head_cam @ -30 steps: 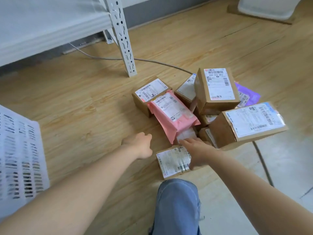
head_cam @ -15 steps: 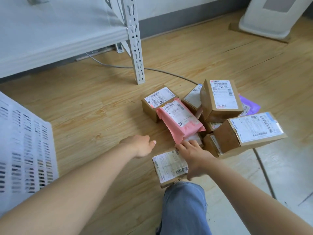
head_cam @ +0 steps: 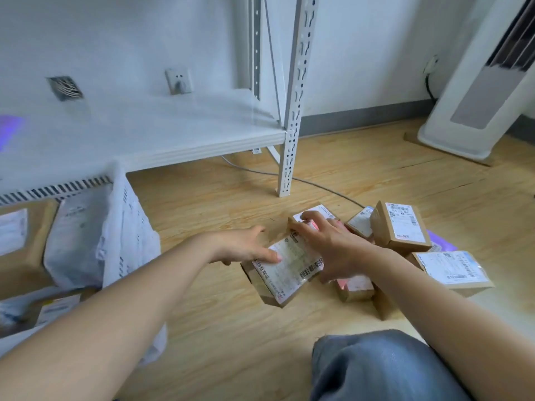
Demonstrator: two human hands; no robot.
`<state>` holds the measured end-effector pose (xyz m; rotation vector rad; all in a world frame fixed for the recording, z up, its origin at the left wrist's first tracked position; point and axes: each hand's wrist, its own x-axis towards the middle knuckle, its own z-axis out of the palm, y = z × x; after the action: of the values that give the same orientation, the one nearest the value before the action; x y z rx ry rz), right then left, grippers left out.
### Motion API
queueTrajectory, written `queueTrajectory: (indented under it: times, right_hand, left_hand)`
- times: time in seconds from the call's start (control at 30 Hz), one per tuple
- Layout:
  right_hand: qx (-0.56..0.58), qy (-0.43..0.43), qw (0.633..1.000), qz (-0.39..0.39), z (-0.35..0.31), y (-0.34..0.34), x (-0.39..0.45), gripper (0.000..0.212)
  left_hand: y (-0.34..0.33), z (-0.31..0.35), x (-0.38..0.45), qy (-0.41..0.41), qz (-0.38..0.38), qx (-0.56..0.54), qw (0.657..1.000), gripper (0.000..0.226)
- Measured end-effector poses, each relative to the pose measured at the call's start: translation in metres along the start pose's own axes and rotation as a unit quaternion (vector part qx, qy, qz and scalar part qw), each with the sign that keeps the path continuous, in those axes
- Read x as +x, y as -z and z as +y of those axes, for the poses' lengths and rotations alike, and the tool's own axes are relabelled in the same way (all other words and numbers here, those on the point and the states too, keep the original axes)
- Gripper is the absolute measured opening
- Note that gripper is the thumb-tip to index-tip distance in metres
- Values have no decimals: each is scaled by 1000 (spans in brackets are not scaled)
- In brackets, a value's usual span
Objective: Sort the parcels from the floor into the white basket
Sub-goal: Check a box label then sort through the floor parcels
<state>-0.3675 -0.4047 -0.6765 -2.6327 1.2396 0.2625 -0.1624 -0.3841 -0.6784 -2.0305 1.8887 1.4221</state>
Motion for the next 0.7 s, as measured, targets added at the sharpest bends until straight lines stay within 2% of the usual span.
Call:
queueTrajectory:
  times: [0.07,0.17,0.23,0.37,0.47,0.6,0.7]
  right_hand:
    - [3,32,999,31,-19,13,5,109]
    - [26,78,994,76,-45,33,15,107]
    - [21,101,990,95,-63,42,23,109]
    - [60,108,984,126,-102,50,44,108]
    - [150,82,969,181,-135,51,62,95]
    - [347,60,916,190,-191,45,87,77]
    - [535,35,832,145,-239,45,104,75]
  left_hand:
    - [16,-15,-23,4,3,-29,1000,94]
    - [37,-38,-58,1,3,-127,992,108]
    - [46,-53,-75,-17,13,-159,987,105]
    - [64,-88,-104,-44,65,-224,972,93]
    - [73,-119,-124,-43,117,-298,946,101]
    - [79,-162,-144,-39,189,-374,907,110]
    - [84,-189,-153,-23,200,-409,890,83]
